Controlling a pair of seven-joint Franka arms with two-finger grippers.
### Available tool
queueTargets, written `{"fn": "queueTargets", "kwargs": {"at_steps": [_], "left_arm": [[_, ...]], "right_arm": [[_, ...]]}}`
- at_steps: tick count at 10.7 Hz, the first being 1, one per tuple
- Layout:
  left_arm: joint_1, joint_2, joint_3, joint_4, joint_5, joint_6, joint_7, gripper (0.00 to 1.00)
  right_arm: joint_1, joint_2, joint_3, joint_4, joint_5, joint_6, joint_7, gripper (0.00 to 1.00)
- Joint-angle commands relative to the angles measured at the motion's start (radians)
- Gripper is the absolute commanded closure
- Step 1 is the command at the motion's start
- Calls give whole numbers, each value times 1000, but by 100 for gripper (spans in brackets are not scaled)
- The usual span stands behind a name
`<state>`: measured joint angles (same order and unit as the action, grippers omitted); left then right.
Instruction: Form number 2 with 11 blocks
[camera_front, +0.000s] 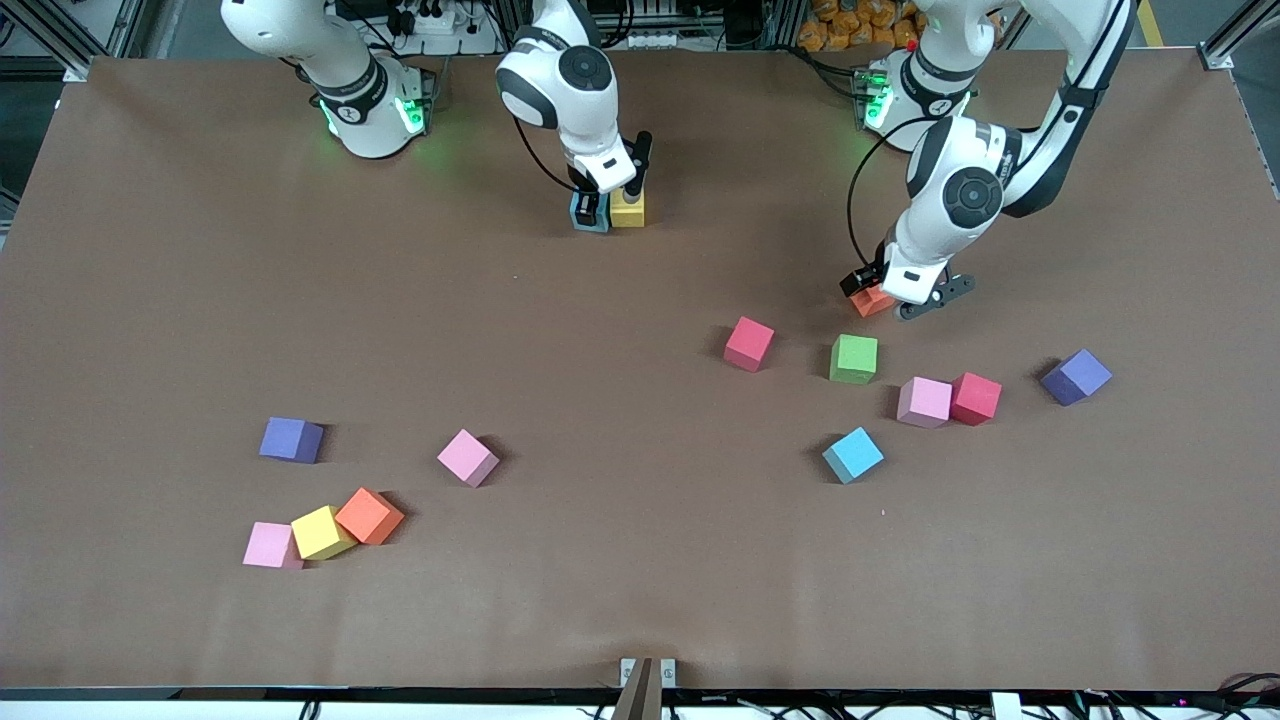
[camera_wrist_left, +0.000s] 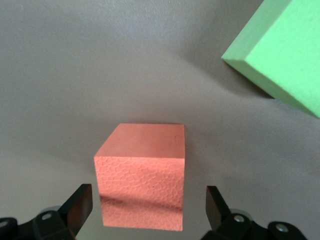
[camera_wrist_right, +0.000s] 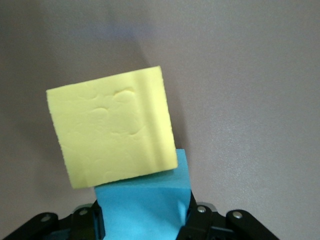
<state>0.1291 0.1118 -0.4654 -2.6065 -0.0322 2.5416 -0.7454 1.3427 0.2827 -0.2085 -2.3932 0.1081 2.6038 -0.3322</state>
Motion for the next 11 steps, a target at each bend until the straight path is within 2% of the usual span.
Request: {"fn": "queueTargets", "kwargs": {"at_steps": [1, 2, 3, 4, 6, 7, 9, 11], "left_arm": [[10, 22, -4, -3, 20, 25, 18, 0], [13, 28, -3, -1, 35, 25, 18, 0], [18, 29, -3, -1, 50, 25, 18, 13], [18, 35, -3, 0, 87, 26, 18, 31], [32, 39, -3, 5, 150, 26, 21, 80], [33, 29, -6, 5, 179, 26, 27, 97], [26, 6, -38, 16, 186, 25, 66, 100], [26, 14, -114, 29, 184, 25, 144, 100]], "right_arm": [[29, 23, -6, 2, -10, 22, 44, 73], [33, 24, -6, 3, -10, 28, 44, 73], [35, 26, -6, 3, -10, 39, 44, 73], [38, 32, -6, 3, -10, 39, 44, 73], [42, 35, -3, 2, -10, 45, 56, 73], [47, 38, 4, 2, -10, 50, 61, 73], [47, 50, 14, 2, -10, 65, 78, 71], [47, 52, 14, 3, -10, 65, 107, 0]]}}
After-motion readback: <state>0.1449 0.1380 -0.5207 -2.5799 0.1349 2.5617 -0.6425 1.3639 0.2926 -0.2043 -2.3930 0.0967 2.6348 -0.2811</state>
